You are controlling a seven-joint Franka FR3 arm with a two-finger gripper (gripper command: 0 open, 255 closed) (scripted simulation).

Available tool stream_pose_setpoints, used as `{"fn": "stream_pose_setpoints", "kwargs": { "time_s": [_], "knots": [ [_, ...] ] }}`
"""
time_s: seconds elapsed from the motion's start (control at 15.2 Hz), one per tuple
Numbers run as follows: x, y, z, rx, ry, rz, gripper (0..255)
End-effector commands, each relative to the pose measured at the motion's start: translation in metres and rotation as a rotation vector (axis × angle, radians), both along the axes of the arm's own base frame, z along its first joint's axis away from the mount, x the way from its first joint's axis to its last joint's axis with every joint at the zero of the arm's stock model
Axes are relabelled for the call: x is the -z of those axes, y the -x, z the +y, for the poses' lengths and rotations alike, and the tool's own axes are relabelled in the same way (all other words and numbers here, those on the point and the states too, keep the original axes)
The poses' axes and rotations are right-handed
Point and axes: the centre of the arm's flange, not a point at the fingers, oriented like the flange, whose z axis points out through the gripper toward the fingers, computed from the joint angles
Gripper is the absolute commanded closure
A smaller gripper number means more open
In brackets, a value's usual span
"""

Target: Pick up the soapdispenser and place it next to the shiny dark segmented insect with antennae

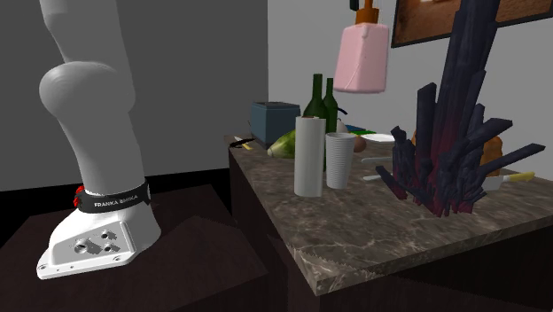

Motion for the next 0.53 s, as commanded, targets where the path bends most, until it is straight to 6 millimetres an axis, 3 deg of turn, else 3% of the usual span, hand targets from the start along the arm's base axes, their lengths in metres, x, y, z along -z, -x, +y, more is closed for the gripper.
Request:
{"fn": "stream_pose_setpoints", "kwargs": {
  "time_s": [0.0, 0.46],
  "knots": [
    [0.008, 0.002, 0.026, 0.002, 0.0, 0.0, 255],
    [0.034, 0.01, 0.114, 0.002, 0.0, 0.0, 255]
  ]
}}
